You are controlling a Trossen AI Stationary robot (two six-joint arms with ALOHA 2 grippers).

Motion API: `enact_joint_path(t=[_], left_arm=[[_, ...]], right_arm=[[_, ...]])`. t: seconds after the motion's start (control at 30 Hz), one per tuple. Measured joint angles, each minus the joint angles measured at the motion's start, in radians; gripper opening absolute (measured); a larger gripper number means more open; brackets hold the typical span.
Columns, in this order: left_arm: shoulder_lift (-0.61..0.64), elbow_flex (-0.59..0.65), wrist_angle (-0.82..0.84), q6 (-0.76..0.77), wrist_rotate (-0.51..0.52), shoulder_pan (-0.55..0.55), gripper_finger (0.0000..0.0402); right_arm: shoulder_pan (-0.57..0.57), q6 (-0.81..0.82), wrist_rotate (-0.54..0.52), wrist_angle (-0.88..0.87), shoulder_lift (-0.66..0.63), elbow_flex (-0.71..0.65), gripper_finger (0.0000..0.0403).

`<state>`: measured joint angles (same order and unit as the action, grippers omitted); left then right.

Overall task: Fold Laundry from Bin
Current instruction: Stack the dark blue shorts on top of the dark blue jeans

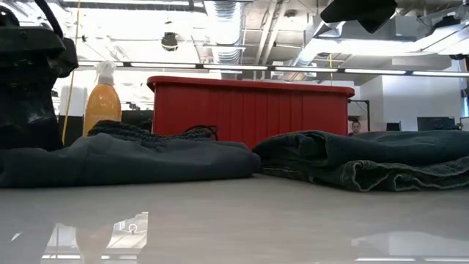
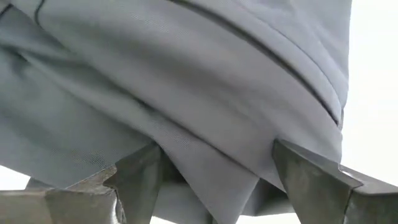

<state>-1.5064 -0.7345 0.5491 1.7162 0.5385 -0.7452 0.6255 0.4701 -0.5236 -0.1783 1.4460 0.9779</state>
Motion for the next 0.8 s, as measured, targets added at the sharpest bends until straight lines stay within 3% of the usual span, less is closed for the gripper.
enact_joint_path(t=[0.2, 0.57, 0.8], left_arm=[[0.0, 0.0, -0.031, -0.027, 0.017, 0.0, 0.028], [-0.002, 0.0, -0.145, -0.081, 0.103, 0.001, 0.0169], [-0.145, -0.001, -0.308, -0.068, 0.128, 0.001, 0.0161]], right_arm=[[0.0, -0.005, 0.0, 0.0, 0.0, 0.0, 0.0207], [0.0, 0.0, 0.0, 0.0, 0.0, 0.0, 0.0207], [0.003, 0.006, -0.001, 0.004, 0.0, 0.0, 0.0207]])
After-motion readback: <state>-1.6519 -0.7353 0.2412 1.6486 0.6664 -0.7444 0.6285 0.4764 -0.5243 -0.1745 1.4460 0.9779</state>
